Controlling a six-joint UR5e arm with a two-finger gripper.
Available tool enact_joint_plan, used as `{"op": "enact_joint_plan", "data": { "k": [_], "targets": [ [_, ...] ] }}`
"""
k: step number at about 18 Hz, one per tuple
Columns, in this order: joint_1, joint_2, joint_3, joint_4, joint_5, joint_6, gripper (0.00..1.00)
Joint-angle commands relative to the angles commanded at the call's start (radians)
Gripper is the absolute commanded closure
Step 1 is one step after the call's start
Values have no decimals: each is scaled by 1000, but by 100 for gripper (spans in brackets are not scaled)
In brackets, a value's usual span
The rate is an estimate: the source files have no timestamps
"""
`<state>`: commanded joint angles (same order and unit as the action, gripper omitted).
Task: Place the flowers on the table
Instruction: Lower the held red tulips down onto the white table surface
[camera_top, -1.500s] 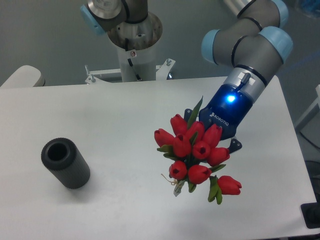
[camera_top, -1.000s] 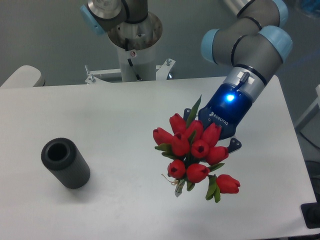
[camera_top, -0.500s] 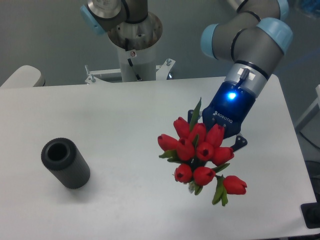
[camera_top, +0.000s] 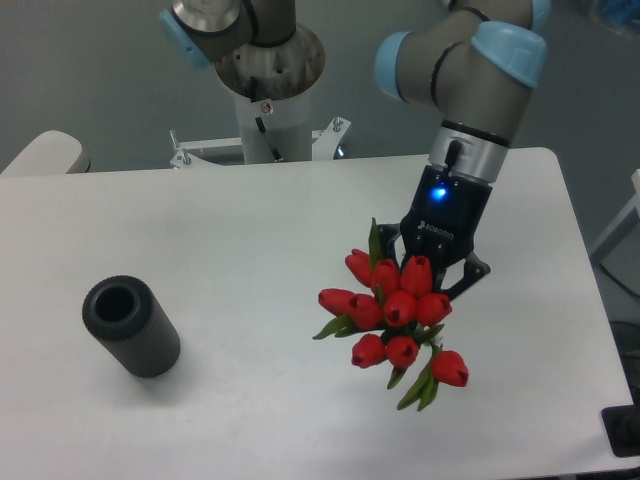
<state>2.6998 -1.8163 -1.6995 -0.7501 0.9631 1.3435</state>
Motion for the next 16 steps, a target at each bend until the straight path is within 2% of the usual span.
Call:
{"op": "enact_joint_plan", "data": {
  "k": [4,7,16],
  "targets": [
    [-27,22,-60,-2,149,84,68],
    [-54,31,-86,-2,279,91,68],
    [-167,20,-181,0,584,164,68]
  ]
}}
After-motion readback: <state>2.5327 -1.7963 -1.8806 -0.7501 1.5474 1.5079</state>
